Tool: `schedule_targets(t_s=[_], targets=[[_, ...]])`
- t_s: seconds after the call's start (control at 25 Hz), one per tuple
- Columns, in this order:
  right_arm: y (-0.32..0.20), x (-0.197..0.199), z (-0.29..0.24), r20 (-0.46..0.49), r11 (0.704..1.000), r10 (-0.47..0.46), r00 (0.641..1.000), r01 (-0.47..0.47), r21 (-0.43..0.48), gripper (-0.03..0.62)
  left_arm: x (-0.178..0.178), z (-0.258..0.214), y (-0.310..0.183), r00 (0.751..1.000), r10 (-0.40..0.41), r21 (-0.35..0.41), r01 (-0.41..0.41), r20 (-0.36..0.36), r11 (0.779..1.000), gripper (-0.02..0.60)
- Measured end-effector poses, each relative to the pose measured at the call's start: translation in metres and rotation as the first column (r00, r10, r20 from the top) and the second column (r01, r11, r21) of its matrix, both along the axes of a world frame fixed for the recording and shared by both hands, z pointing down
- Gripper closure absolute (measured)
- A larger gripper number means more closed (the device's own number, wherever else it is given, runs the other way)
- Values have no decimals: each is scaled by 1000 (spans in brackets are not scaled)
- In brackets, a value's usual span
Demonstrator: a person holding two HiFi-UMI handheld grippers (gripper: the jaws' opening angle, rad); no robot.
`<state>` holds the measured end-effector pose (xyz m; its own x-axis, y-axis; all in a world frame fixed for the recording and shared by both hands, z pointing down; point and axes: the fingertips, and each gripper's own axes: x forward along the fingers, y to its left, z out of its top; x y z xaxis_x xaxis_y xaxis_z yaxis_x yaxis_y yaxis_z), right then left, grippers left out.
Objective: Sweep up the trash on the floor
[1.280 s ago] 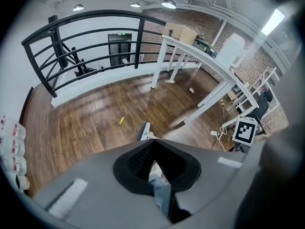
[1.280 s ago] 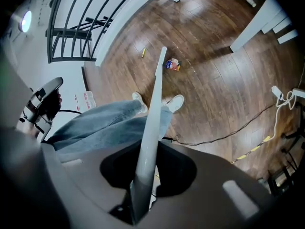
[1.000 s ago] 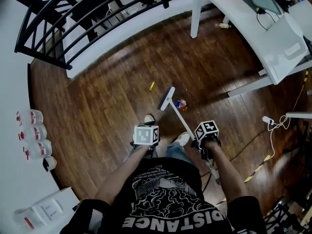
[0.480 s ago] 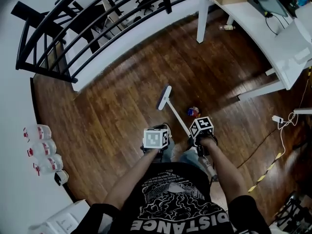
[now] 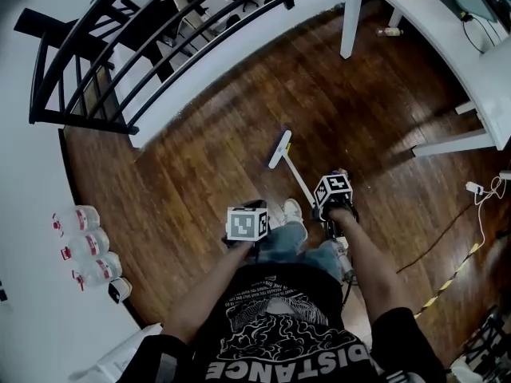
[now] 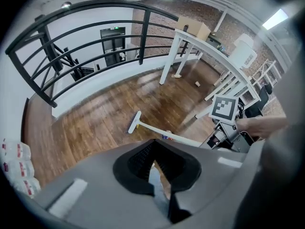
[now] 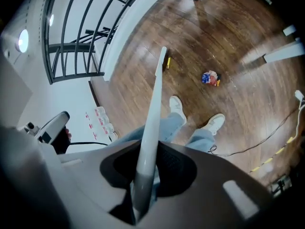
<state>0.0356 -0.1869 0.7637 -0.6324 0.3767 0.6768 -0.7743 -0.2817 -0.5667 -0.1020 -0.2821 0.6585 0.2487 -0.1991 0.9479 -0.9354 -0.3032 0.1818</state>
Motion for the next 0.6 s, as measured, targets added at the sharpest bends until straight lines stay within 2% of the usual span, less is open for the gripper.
schedule_targets(t_s=[0.2,0.4,0.6], targets=[[11,18,18,-18,992,107,994,-108,-60,531,-1,3,-2,1000,14,-8,-14,16,1000,577],[27,46,22,-52,996,67,996,-70,-54,533,18,8,14,1000,28,-29,-28,3,999,577],[56,78,18,-62,996,66,996,-70,-63,533,49,1,29,999,35,-19,-35,-6,999,577]])
